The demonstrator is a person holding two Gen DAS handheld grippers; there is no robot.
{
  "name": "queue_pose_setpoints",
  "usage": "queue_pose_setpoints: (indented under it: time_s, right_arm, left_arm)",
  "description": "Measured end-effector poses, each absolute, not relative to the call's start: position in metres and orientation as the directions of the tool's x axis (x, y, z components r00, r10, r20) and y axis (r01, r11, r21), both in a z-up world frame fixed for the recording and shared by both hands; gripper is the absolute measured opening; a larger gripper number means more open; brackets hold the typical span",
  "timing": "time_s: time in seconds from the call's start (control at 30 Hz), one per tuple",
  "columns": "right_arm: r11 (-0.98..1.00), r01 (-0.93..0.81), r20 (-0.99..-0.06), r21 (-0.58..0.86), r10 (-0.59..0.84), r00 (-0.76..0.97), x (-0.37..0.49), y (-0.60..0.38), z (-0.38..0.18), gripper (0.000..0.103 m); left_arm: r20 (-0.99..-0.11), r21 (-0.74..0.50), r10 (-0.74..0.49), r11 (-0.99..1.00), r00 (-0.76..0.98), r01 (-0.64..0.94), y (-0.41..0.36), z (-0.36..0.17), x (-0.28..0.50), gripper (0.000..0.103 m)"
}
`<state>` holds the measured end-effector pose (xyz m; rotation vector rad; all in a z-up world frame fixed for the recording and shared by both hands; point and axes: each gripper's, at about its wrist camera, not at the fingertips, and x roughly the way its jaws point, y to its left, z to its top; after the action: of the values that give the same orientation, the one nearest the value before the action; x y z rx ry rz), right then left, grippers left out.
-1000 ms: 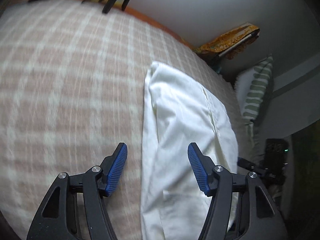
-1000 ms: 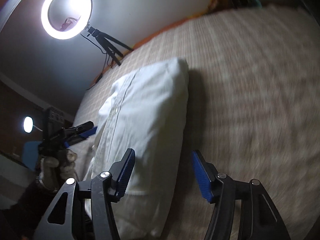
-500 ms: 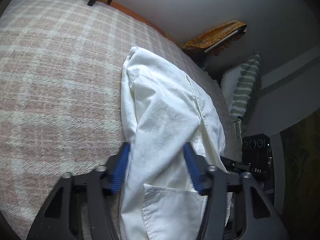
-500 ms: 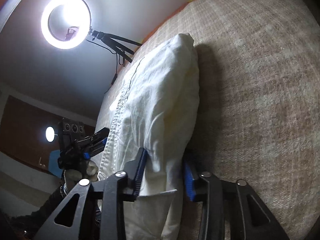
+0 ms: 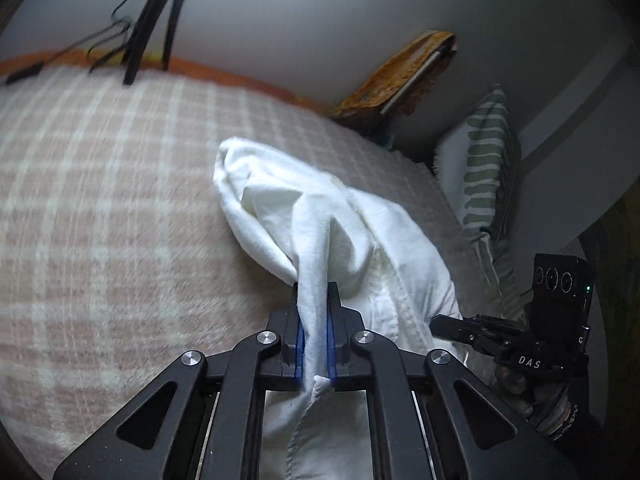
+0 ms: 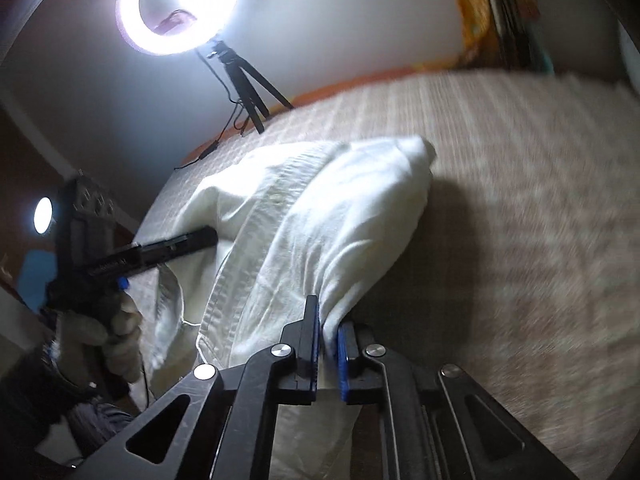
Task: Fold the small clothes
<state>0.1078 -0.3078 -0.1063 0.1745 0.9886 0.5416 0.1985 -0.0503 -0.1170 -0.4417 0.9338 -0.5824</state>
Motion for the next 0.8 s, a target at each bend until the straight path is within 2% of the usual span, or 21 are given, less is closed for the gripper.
queue_pose_setpoints:
  time_s: [0.43,0.8]
  right_arm:
    - [0.920,-0.367,-0.712,0.139,0.350,0.608,0.120,-0.364,-0.019,0.004]
    - [0.965,-0.260,-0.691,0.040,0.214,0.690,0.191,-0.459,0.001,0.004]
  left_arm:
    - [-0.531,-0.548,-0.696,0.717,0.483,0.431,-0.126,-0.063,0.230,0.006]
    - [-0.473,-0.536,-0.734,0.679,0.487,0.502,-0.238,-0.056,0.294,0.006]
